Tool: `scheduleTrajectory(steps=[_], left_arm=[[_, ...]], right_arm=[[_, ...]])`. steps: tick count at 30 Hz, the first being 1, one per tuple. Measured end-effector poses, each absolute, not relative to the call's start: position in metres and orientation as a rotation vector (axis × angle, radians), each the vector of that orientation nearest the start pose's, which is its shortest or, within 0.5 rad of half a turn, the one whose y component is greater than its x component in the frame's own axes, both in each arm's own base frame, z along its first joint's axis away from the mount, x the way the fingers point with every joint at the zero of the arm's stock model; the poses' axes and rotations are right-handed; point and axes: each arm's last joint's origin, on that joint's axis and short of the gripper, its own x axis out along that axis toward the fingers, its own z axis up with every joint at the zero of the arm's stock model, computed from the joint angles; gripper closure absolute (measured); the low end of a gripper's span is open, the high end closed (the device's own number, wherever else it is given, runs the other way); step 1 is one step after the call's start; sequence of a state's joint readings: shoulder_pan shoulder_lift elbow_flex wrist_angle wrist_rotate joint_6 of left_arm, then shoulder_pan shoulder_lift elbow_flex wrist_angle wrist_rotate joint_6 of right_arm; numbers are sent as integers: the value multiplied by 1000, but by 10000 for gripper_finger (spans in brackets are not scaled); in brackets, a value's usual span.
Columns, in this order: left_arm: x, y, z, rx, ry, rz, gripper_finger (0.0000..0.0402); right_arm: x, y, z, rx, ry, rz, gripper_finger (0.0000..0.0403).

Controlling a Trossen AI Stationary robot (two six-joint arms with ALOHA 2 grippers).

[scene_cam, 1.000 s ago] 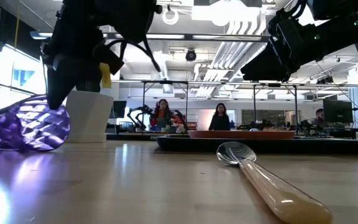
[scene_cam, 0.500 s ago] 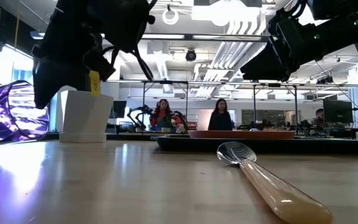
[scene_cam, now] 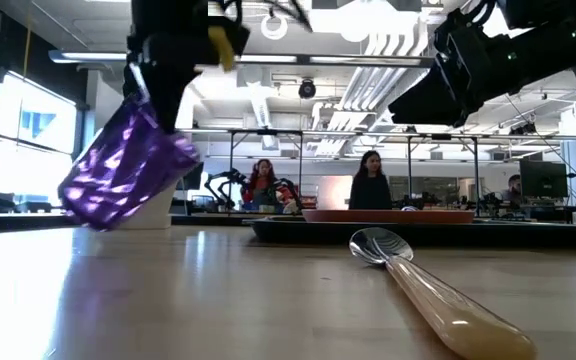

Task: Pick and place plate/cup/fork/spoon on tray
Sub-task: Put the violet cup on the black tray to the top left of the orange plate

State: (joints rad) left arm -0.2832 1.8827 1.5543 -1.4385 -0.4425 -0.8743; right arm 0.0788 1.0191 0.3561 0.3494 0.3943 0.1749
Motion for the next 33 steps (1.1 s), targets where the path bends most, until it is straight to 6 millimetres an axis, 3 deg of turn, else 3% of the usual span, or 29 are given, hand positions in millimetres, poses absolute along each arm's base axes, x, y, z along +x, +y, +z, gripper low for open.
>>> scheduleTrajectory(steps=[10, 16, 22, 26, 33], left_arm=[[330, -105, 275, 5, 1108, 633, 394], [330, -124, 278, 80, 971, 617, 394], [336, -118, 280, 149, 916, 633, 394], [348, -90, 287, 311, 871, 709, 394], [369, 20, 310, 152, 816, 801, 394]], right_arm=[[172, 3, 217, 107, 251, -318, 199], [142, -4, 221, 124, 324, -490, 199], [129, -3, 231, 157, 257, -413, 199], [125, -3, 234, 135, 231, -426, 199], [126, -5, 235, 126, 217, -483, 199]])
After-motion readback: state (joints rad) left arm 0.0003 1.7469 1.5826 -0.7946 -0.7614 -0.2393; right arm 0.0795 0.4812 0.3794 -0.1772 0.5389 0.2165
